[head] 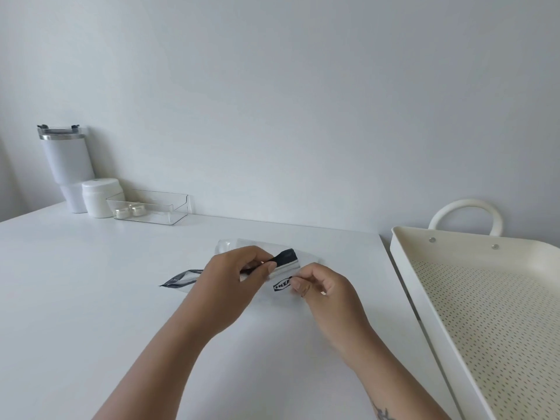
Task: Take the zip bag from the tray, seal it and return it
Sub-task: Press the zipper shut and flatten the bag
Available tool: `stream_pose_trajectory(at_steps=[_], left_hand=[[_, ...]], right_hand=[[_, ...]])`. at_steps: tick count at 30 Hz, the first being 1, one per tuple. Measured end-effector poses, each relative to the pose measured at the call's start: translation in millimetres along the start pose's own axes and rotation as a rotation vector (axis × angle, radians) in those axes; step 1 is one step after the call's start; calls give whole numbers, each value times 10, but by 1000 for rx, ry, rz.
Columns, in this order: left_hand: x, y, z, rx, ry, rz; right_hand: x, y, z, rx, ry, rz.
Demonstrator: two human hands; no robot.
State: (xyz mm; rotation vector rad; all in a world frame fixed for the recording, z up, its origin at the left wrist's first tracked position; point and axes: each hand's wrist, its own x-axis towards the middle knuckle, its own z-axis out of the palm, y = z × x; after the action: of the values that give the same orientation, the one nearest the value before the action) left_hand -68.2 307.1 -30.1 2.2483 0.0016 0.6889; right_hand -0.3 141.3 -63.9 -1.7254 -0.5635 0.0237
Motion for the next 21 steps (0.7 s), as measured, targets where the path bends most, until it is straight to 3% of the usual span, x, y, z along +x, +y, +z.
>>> stream_pose_trajectory(at_steps=[6,21], left_hand=[[-17,18,81,46,3,32],[-1,-52,45,-128,-74,-123]], right_hand=[[2,-13,-8,-12,11,-14],[-9,-44,-27,168,34,29]])
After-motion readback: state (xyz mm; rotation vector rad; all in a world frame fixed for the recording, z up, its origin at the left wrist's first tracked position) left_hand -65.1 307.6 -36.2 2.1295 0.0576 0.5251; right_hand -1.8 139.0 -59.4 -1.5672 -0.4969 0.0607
